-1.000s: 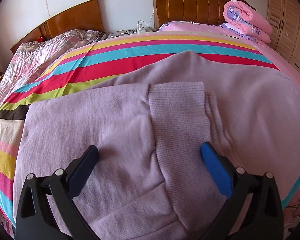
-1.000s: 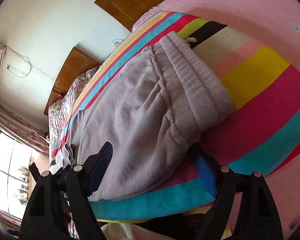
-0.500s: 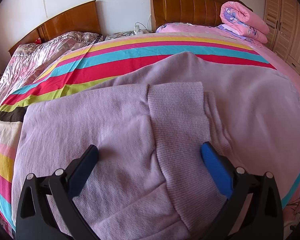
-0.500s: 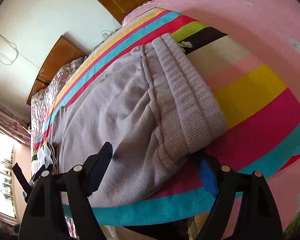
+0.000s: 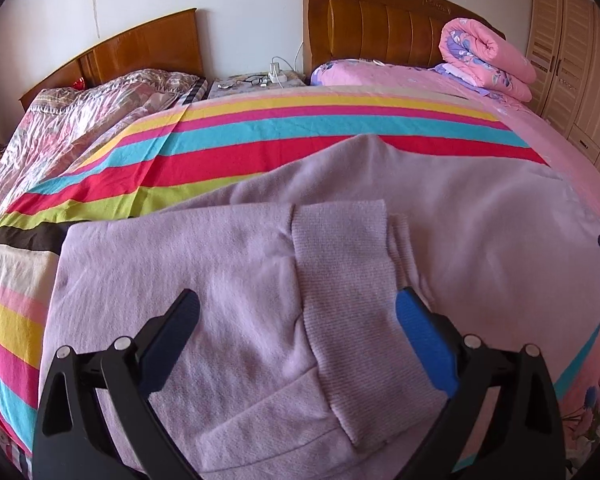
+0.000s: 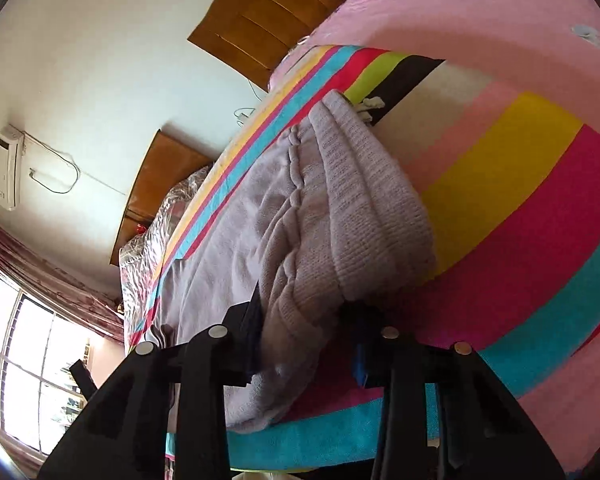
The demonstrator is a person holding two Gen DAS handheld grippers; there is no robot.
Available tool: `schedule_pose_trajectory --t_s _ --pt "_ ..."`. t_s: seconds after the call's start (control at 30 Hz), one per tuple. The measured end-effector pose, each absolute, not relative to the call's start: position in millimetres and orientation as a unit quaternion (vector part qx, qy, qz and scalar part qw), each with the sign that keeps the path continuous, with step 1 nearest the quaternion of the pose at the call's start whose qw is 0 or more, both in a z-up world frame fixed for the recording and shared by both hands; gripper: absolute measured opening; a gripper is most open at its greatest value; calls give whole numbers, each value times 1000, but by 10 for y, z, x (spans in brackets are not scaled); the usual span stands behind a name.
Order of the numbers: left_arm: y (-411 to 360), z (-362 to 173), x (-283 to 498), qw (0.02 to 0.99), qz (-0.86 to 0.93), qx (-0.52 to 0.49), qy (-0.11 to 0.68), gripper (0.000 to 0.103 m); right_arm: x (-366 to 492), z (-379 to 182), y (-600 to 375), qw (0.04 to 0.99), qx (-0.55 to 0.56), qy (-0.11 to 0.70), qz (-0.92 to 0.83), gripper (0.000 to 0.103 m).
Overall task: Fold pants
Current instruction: 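Grasp the cuff ends with the right gripper and lift them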
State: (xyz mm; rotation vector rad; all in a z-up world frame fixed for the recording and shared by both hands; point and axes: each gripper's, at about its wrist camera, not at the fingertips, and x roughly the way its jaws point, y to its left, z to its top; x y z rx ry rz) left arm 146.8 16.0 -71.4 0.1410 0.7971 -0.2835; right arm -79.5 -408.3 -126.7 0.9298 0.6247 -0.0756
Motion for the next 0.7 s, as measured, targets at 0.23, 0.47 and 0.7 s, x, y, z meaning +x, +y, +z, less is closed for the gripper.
schedule_pose_trajectory --t_s 0.23,0.47,0.7 --pt "94 -1041 1606 890 -149 83 424 102 -850 -828 -3832 884 414 212 -44 29" --pt "97 -1053 1691 884 -151 81 435 102 -941 -110 -3478 917 373 134 -40 26" --pt "714 -711 1580 892 -184 -49 410 99 -461 564 -2501 970 177 164 4 26"
